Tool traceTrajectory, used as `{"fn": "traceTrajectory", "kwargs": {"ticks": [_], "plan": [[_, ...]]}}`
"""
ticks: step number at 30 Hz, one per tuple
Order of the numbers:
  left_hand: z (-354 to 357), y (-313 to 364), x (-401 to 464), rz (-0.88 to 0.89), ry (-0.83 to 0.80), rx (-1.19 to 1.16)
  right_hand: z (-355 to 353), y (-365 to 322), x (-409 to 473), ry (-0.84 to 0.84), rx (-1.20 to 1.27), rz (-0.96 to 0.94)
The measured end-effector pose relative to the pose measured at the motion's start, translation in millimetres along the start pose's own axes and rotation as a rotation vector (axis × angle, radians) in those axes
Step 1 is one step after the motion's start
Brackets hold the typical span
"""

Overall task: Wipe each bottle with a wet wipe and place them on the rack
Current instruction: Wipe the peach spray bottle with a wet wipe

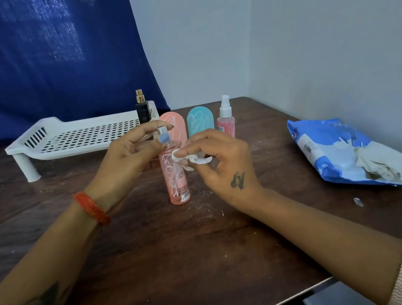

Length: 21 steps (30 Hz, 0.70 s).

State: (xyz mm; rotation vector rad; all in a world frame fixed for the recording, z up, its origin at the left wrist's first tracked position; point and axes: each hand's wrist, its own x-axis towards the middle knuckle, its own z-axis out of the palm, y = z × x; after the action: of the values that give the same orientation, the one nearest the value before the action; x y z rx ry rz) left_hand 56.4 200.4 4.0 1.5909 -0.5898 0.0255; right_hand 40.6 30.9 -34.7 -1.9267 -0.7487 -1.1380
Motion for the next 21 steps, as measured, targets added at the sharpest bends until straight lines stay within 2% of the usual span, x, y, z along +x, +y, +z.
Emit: {"fn": "traceTrajectory", "kwargs": {"ticks": [3, 8, 11, 14, 17, 21], "plan": [[0.1, 0.1, 0.3, -0.015, 0.011, -0.001, -2.5, 3.4, -2.2, -0.037, 0.005, 0.005], [-0.1, 0.7, 0.5, -0.021, 0.028, 0.005, 1.0, 4.2, 0.9, 0.025, -0.015, 0.082], [0.3, -0.2, 0.6, -0.011, 0.027, 0.024, 1.8, 0.2, 2.2, 0.046, -0.019, 0.044], [-0.2, -1.1, 0.9, -0.012, 0.040, 0.010, -0.9, 0.0, -0.5, -0.026, -0.020, -0.019], [-1.2, -1.5, 2.0, -0.022, 0.053, 0.002, -3.4, 3.1, -2.7, -0.056, -0.028, 0.008], [-0.1, -1.1, 2.1, -0.007, 0.055, 0.004, -0.5, 3.9, -0.6, -0.006, -0.059, 0.056]]}}
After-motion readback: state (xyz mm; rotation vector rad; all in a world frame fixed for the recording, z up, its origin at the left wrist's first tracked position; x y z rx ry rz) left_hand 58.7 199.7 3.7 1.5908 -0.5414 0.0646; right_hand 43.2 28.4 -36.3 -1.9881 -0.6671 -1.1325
